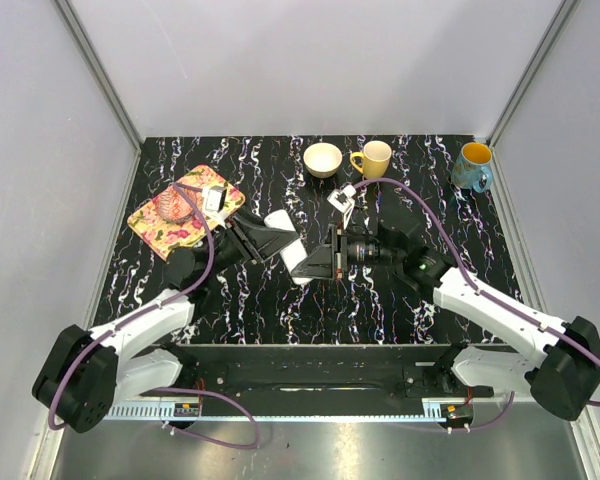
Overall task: Load the batteries into the remote control
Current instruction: Adjust the remote control.
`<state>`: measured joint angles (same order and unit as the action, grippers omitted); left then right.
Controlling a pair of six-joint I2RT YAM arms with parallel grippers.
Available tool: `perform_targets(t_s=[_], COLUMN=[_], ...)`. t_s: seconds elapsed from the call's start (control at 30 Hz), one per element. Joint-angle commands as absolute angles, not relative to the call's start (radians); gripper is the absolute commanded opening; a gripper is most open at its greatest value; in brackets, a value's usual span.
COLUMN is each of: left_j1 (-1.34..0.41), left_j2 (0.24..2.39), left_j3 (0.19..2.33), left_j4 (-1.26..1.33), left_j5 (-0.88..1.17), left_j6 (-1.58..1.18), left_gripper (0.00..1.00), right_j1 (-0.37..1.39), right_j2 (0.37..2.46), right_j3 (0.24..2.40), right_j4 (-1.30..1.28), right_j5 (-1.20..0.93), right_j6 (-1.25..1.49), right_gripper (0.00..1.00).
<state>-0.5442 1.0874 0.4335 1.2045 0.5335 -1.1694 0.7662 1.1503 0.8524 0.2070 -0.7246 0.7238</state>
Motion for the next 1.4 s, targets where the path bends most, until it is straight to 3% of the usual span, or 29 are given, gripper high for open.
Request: perform_targets(t_s=[0.0,0.13,0.33,1.03,1.23,1.37], left_j1=[-0.529,-0.515,-0.512,-0.512,-0.511,-0.512], left_j2=[1.083,1.088,1.095,1.106,1.112,1.118], left_j3=[0.526,0.558,0.568,0.471,0.449,0.459], left_j4=[1.177,1.111,1.089,1.19,1.227,1.227], left_j5=[0.664,0.722,0.768,0.727,0.703,0.686], left_j6=[-1.127,-1.117,-1.108,-1.177,-1.187,-1.187], left_gripper=[0.45,0.49,0.39,0.51,0.39,0.46], right_j1=[0.772,0.772,0.77,0.762,0.761,0.761], right_j2=[1.127,1.12,1.121,1.117,1.115,1.118], right_j3=[0.926,0.939,0.939,0.919,0.908,0.903], right_j4=[0.101,0.054,0.046,0.087,0.097,0.106], right_j5=[-0.775,-0.781,-0.765,-0.715,-0.709,-0.719], right_j6=[0.649,0.624,0.623,0.646,0.652,0.66], right_gripper=[0.0,0.0,0.0,0.0,0.0,0.0])
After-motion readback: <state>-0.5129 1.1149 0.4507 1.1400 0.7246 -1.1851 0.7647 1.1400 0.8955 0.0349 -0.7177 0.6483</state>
